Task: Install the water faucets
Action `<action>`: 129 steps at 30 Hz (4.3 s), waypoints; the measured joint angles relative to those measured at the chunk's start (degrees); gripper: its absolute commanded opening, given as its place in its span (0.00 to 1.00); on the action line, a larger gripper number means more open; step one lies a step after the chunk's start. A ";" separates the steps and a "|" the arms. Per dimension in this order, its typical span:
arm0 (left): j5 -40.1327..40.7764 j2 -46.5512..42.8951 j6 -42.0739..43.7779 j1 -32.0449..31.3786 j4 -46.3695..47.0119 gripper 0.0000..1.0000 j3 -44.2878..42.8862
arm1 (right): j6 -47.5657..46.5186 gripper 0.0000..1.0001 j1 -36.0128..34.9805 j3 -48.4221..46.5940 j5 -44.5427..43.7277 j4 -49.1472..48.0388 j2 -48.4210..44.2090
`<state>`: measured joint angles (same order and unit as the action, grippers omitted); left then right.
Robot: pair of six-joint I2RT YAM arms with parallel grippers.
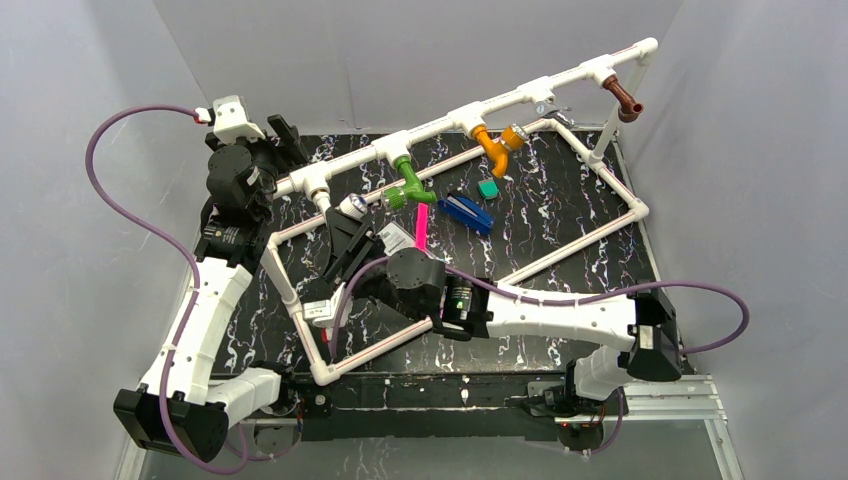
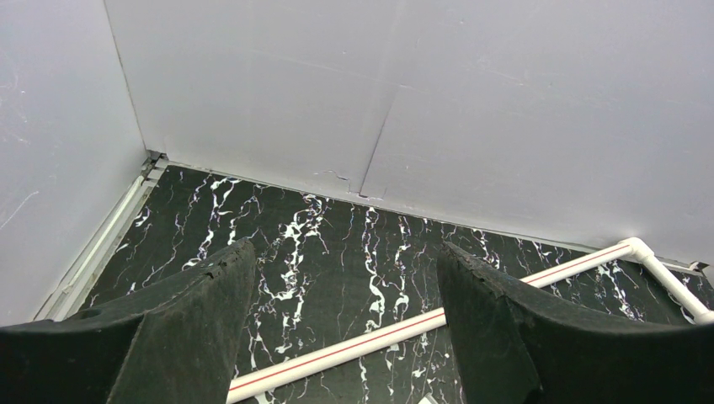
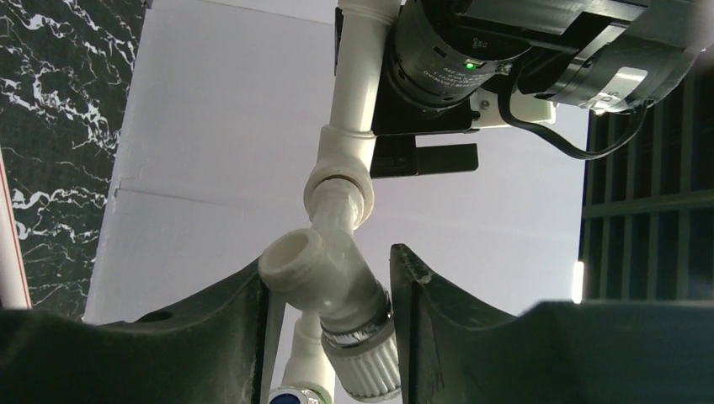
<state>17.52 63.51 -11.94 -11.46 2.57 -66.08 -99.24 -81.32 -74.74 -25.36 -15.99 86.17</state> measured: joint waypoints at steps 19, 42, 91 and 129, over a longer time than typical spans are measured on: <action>-0.02 0.09 0.20 0.02 0.11 0.77 -0.02 | 11.15 0.01 0.79 -0.83 -1.07 -3.21 1.70; -0.83 0.09 -0.15 -0.55 -0.07 0.77 -0.02 | 74.66 0.01 0.68 7.80 -9.33 -31.10 2.82; -1.88 0.48 0.39 -1.18 -0.07 0.77 -0.31 | 153.37 0.40 1.81 8.52 -19.67 -20.20 -1.27; -1.27 0.94 0.81 -0.15 0.00 0.77 -0.59 | 73.09 0.86 3.04 0.48 4.72 1.68 -17.16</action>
<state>16.25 64.45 -11.14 -11.62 2.57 -66.67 -26.15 -78.28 -74.26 -20.64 -14.31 69.01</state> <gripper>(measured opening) 0.767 0.878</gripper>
